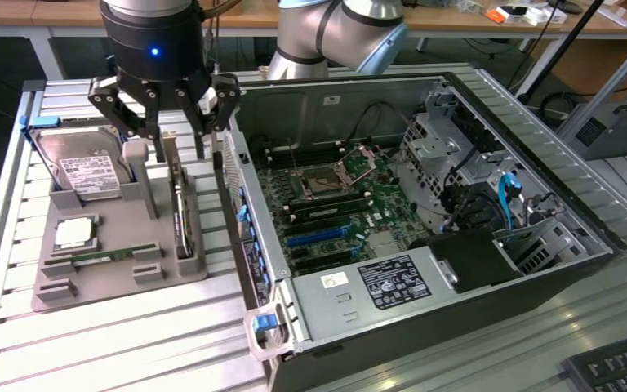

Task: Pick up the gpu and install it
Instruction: 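Pick up the gpu and move the gpu toward the slot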

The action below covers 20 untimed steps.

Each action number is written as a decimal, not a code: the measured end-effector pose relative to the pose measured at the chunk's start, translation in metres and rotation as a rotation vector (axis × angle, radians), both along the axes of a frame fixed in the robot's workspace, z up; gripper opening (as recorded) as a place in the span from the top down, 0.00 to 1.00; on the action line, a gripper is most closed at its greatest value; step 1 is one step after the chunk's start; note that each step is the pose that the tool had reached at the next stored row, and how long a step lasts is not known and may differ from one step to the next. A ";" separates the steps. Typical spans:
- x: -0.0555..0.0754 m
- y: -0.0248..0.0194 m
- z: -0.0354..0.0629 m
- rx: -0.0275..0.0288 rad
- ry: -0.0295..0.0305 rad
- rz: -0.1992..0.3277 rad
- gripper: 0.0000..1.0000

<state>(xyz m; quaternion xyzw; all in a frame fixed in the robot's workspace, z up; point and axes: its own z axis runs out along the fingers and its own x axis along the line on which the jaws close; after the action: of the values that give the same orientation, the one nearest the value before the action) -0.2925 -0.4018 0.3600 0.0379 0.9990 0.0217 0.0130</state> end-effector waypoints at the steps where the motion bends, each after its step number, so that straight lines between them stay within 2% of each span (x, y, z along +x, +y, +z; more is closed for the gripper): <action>1: 0.000 0.0000 -0.0014 0.0000 0.0000 0.000 0.52; 20: 0.000 -0.0001 -0.0060 0.0000 0.0000 0.000 0.52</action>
<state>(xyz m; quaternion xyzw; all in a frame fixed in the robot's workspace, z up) -0.2925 -0.4020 0.3540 0.0378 0.9990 0.0217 0.0131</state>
